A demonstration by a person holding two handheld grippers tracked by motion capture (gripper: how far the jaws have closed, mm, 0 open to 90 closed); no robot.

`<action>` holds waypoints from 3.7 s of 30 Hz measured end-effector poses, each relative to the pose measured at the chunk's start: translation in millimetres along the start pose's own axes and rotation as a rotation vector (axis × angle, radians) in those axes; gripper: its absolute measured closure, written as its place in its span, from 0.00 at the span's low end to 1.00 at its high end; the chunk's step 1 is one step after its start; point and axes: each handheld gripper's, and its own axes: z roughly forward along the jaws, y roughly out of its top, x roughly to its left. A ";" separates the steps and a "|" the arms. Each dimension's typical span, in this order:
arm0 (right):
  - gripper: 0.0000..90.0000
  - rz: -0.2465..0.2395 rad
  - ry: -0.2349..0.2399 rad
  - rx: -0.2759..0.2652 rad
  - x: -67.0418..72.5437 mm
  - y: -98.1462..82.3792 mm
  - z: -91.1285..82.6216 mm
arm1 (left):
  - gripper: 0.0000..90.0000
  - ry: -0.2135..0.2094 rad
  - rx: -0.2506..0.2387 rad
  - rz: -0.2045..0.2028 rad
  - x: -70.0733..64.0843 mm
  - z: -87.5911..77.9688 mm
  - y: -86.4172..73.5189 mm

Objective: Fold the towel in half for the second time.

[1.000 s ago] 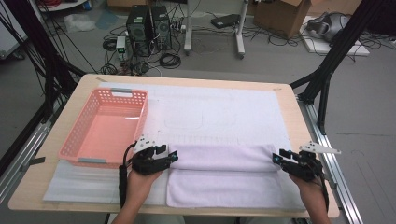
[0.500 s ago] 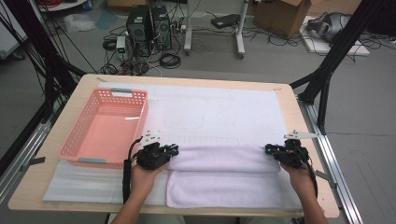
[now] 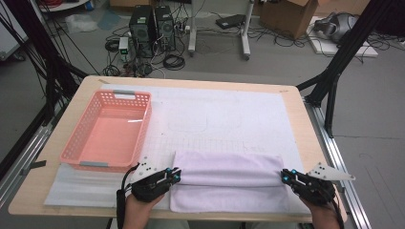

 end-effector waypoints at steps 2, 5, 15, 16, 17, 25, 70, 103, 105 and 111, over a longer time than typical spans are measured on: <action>0.91 0.003 0.000 -0.007 3.7 -6.9 -4.1 | 0.90 0.001 0.004 0.003 -2.7 -2.3 -4.6; 0.91 0.011 0.005 -0.003 8.2 -16.1 -7.8 | 0.88 -0.013 0.017 -0.011 -5.8 -5.9 -11.0; 0.62 0.011 0.036 0.042 15.2 -8.6 0.3 | 0.73 -0.001 0.112 0.007 -10.8 7.5 -12.7; 0.70 0.004 0.049 0.067 15.0 -10.3 5.7 | 0.85 -0.006 0.109 0.004 -12.6 8.3 -14.5; 0.78 -0.006 0.053 0.085 15.2 -12.1 8.1 | 0.87 -0.008 0.104 0.010 -14.3 7.7 -16.0; 0.98 -0.049 0.076 0.057 22.4 -24.6 -14.4 | 0.89 -0.058 0.076 0.026 -23.0 -12.0 -22.1; 0.76 -0.036 -0.090 0.165 -25.3 10.9 64.7 | 0.49 0.230 0.174 -0.075 51.8 67.5 22.7; 0.66 0.098 -0.133 0.029 -59.9 42.4 81.8 | 0.70 0.165 0.061 -0.091 55.3 72.4 40.0; 0.68 0.095 -0.097 0.036 -53.2 36.5 73.2 | 0.70 0.127 0.067 -0.100 49.8 66.1 30.8; 0.75 0.047 -0.016 0.061 -23.8 13.5 48.7 | 0.69 0.055 0.124 -0.107 35.6 48.6 9.2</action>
